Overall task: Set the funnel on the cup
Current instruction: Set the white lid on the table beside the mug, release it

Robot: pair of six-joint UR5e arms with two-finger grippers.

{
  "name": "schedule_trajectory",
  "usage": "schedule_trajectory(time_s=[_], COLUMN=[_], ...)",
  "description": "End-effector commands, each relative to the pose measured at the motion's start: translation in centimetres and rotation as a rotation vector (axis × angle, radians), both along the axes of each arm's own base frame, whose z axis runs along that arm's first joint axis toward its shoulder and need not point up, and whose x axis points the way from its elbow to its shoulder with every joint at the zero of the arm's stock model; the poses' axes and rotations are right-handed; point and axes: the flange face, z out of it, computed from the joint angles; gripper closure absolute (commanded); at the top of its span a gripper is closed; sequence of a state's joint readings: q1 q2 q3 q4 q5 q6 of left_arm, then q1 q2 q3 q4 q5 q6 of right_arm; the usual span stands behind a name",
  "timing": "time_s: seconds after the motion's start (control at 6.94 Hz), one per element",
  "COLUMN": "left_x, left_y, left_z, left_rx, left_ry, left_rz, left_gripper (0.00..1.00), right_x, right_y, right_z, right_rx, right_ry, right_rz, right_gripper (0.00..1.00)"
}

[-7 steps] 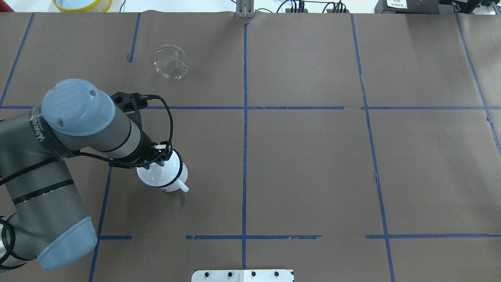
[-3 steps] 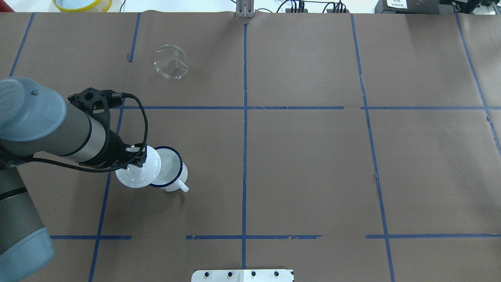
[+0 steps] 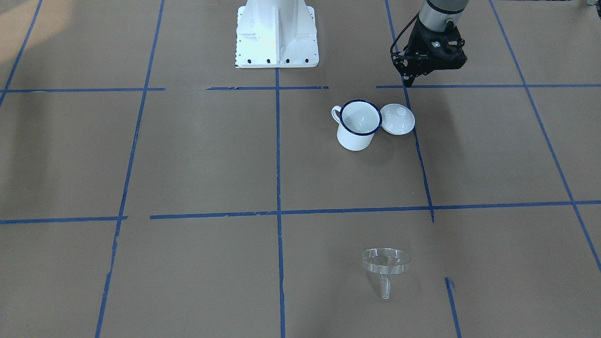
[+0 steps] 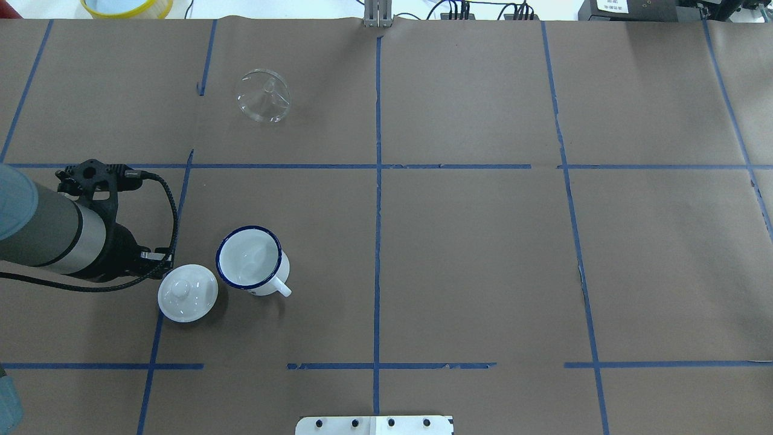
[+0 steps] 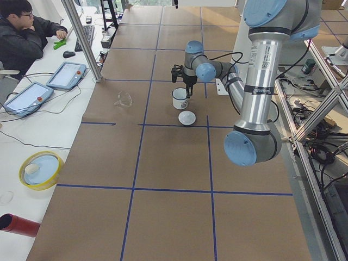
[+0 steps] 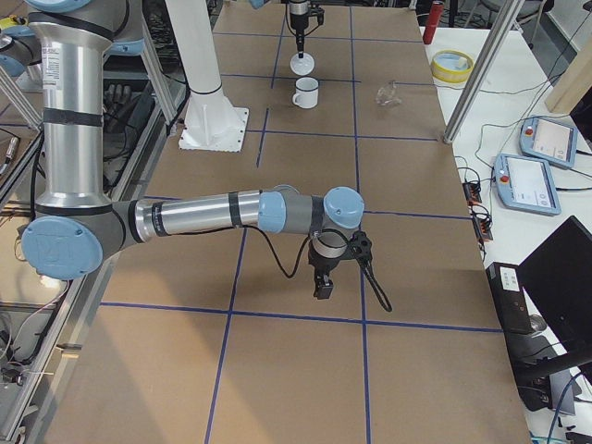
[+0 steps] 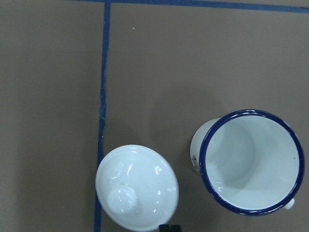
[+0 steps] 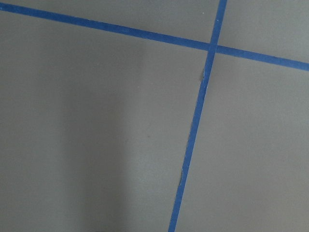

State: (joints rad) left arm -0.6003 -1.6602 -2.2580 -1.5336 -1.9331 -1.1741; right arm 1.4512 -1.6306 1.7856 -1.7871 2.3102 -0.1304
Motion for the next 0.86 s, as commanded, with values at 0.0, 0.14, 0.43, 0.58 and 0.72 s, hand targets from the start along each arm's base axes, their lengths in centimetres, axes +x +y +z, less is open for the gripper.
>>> schedule_trajectory(time_s=[0.0,0.14,0.43,0.58,0.72], left_x=[2.6,3.1,2.7,2.7,2.7], left_y=[-1.8,-2.4,-2.5,-2.6,-3.0], left_z=[5.1,6.7,6.1,6.0,5.5], left_rx=[0.024,0.035,0.041,0.041,0.032], left_ry=[-0.004,0.006,0.022,0.022,0.032], left_rz=[-0.028,-0.030,-0.031,-0.037,-0.050], left_gripper=[1.00,1.00,0.01,0.00,0.00], right_x=[0.0,0.0,0.0,0.0,0.0], right_y=[0.0,0.0,-0.1,0.0,-0.1], right_z=[0.0,0.0,-0.1,0.0,-0.1], right_rx=[0.000,0.000,0.001,0.000,0.003], right_ry=[0.000,0.000,0.000,0.000,0.000], right_rz=[0.000,0.000,0.000,0.000,0.000], right_gripper=[0.00,0.00,0.00,0.00,0.00])
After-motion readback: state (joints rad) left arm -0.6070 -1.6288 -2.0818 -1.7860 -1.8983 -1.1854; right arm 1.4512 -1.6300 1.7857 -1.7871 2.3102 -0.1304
